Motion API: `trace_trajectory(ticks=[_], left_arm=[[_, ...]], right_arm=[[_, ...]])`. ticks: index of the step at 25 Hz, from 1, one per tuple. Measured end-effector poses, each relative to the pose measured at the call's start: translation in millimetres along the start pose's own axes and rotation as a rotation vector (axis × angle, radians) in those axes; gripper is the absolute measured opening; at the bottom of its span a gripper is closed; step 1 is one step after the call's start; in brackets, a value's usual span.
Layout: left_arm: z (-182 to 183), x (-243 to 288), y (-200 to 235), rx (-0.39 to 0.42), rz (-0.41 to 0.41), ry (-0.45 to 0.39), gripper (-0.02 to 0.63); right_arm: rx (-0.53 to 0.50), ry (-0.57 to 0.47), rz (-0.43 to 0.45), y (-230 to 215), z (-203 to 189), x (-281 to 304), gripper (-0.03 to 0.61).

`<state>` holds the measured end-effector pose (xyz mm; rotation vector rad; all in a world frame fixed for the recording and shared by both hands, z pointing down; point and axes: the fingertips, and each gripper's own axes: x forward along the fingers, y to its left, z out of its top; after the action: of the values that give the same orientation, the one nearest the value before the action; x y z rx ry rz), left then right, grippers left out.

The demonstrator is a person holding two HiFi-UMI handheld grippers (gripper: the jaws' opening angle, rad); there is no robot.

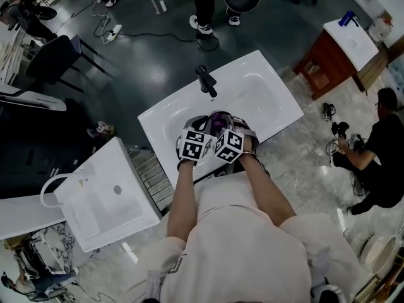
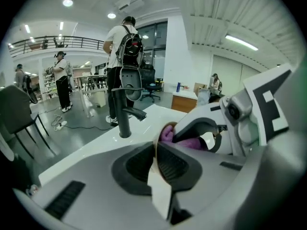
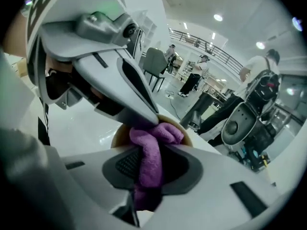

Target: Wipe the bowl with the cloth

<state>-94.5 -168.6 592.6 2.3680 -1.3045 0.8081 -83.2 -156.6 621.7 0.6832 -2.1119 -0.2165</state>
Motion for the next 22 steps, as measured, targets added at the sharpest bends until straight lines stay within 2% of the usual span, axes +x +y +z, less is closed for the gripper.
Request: trace_trajectory(ticks=[6,12,17,22], left_arm=[[-9,1,2,0.028,0.02,0.031,0.029],[-12,-10,24,-0.068,0.112,-0.003,0.026],[-17,-19,40,-0.118,0.167,-0.033,0.026],[-16,-21,37,-0.132,0.147,-0.032,0.031]], right_arm=[[0.084,-0.008,-0.058,-16,-6,-3,0.092],[0.118,0.016,-0.028,-7,-13,2,0.091],[0.058,0.002,0.068,20,-4,10,0.091],[-0.038,-0.007,0.156,50,8,14,0.091]])
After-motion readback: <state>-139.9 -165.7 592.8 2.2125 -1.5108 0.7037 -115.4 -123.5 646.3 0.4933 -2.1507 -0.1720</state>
